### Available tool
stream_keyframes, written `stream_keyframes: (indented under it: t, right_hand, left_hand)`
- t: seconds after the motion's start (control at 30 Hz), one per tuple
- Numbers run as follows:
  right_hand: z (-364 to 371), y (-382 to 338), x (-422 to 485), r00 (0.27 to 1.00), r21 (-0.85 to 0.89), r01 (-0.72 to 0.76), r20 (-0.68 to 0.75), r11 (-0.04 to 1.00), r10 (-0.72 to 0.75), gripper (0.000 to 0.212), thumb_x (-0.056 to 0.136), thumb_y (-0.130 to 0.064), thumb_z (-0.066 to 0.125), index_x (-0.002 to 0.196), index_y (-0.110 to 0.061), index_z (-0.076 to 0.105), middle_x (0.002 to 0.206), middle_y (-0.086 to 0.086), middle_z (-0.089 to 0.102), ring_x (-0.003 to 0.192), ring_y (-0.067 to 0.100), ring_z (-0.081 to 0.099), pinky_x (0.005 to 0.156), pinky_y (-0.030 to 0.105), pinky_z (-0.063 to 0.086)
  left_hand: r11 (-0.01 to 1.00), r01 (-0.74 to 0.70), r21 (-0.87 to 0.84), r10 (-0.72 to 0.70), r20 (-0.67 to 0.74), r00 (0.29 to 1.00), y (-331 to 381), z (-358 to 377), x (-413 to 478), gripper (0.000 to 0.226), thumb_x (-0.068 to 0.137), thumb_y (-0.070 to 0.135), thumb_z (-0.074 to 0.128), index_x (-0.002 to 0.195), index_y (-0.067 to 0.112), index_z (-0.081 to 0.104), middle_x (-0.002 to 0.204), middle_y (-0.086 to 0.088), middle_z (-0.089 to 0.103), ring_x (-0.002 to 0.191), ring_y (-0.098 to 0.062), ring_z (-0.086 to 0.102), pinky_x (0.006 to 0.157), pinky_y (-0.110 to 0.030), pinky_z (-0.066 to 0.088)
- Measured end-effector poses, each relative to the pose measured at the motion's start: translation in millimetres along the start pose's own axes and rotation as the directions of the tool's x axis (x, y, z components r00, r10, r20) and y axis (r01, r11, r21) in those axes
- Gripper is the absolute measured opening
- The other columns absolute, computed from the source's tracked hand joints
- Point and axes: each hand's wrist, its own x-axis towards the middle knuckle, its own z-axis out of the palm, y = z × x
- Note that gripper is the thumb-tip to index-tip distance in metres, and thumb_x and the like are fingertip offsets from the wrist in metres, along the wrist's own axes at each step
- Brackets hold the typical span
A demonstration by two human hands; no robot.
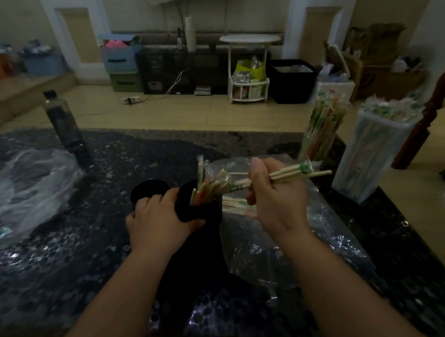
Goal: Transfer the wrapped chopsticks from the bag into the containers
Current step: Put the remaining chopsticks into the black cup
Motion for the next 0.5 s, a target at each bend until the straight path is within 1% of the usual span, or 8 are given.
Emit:
stream_keyframes:
  t: [0.1,0.17,0.23,0.27,0.3,0.37,0.43,0.5]
  right_hand:
    - [5,4,6,0.957,-0.130,-0.203,0.182,0.970,0.225,0.025,0.094,-0.031,0.061,0.077,-0.013,0.065,0.068,-0.002,0.061,0.062,0.008,0.055,0.061,0.030,0.045]
    - [9,4,9,0.931,-0.104,-0.292,0.198,0.951,0.307,0.009,0.089,-0.026,0.066,0.087,-0.017,0.067,0.080,-0.002,0.067,0.073,0.011,0.061,0.067,0.032,0.050]
    - [11,-1,11,0.935,0.093,-0.332,0.165,0.939,0.314,0.005,0.088,-0.019,0.065,0.089,-0.017,0.060,0.080,0.001,0.062,0.068,0.014,0.056,0.061,0.033,0.045]
    - [13,-2,12,0.946,0.189,-0.316,0.137,0.930,0.293,0.007,0.087,-0.016,0.063,0.085,-0.018,0.056,0.075,0.002,0.058,0.063,0.014,0.050,0.055,0.031,0.040]
    - [14,-3,12,0.961,0.214,-0.272,0.102,0.938,0.256,0.011,0.087,-0.014,0.061,0.081,-0.020,0.054,0.071,0.003,0.054,0.059,0.013,0.047,0.052,0.030,0.037]
    - [20,-1,11,0.978,0.088,-0.202,0.070,0.975,0.196,0.021,0.088,-0.012,0.061,0.073,-0.025,0.055,0.066,0.000,0.056,0.058,0.015,0.050,0.053,0.032,0.039]
    - [27,3,9,0.958,0.018,-0.254,0.143,0.967,0.249,0.022,0.089,-0.011,0.065,0.073,-0.025,0.060,0.067,-0.003,0.060,0.062,0.012,0.054,0.058,0.033,0.044]
    - [31,7,7,0.918,0.018,-0.325,0.247,0.946,0.310,0.015,0.088,-0.013,0.069,0.077,-0.022,0.065,0.069,-0.003,0.062,0.064,0.010,0.056,0.061,0.036,0.049]
  left_hand:
    - [1.000,-0.003,0.003,0.003,-0.005,1.000,-1,1,1,0.086,0.072,0.077,0.060,0.144,0.040,0.030,0.133,0.002,0.048,0.129,-0.026,0.036,0.097,-0.047,0.036]
    - [1.000,0.001,0.018,-0.001,-0.006,1.000,-1,2,1,0.088,0.072,0.078,0.059,0.145,0.038,0.029,0.135,0.002,0.047,0.130,-0.026,0.035,0.098,-0.046,0.036]
    - [0.999,0.000,0.034,0.000,-0.013,1.000,-1,3,1,0.089,0.071,0.079,0.058,0.145,0.037,0.031,0.135,0.002,0.047,0.130,-0.026,0.036,0.098,-0.046,0.036]
    - [0.999,-0.002,0.039,0.002,-0.019,1.000,-1,3,1,0.089,0.071,0.079,0.058,0.144,0.036,0.031,0.134,0.002,0.048,0.129,-0.026,0.036,0.097,-0.045,0.036]
    - [0.999,-0.003,0.040,0.004,-0.022,1.000,-2,4,1,0.089,0.071,0.080,0.058,0.144,0.036,0.032,0.133,0.002,0.048,0.128,-0.026,0.037,0.097,-0.045,0.037]
    - [0.999,-0.003,0.038,0.004,-0.017,1.000,-2,4,2,0.090,0.071,0.080,0.058,0.145,0.036,0.030,0.134,0.001,0.048,0.129,-0.026,0.037,0.097,-0.045,0.037]
    - [1.000,0.001,0.031,-0.001,-0.013,1.000,-2,4,2,0.091,0.071,0.079,0.058,0.146,0.037,0.029,0.135,0.002,0.047,0.129,-0.026,0.036,0.098,-0.045,0.036]
    - [1.000,0.004,0.017,-0.003,-0.029,1.000,-2,5,3,0.092,0.070,0.079,0.059,0.146,0.039,0.027,0.135,0.002,0.048,0.130,-0.026,0.036,0.099,-0.046,0.035]
